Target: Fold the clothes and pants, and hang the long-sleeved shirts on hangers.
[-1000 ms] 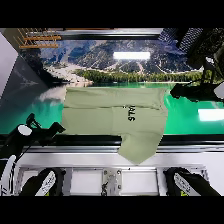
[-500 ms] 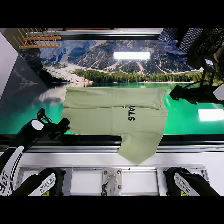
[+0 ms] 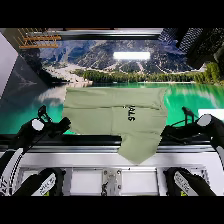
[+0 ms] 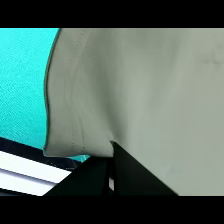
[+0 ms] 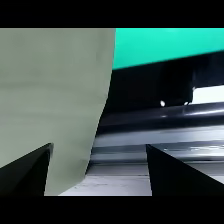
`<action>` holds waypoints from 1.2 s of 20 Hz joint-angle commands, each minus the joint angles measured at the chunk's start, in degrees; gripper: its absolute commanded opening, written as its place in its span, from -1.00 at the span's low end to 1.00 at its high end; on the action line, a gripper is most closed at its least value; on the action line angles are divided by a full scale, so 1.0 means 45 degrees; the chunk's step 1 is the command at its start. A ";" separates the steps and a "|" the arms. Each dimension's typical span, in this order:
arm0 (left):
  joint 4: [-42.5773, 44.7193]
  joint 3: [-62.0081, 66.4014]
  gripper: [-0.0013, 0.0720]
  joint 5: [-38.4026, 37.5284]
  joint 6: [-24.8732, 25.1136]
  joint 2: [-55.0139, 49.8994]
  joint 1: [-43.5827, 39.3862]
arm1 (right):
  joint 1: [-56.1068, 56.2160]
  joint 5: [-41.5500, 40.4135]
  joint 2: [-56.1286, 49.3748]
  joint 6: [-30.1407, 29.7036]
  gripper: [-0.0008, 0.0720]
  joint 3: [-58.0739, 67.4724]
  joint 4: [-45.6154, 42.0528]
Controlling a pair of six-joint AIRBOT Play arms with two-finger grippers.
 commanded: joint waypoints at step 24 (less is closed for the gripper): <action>0.0044 0.0364 -0.96 -0.6494 0.2701 0.2900 0.2331 | 0.2905 0.1685 0.0719 -0.0515 -0.94 0.2336 -0.0476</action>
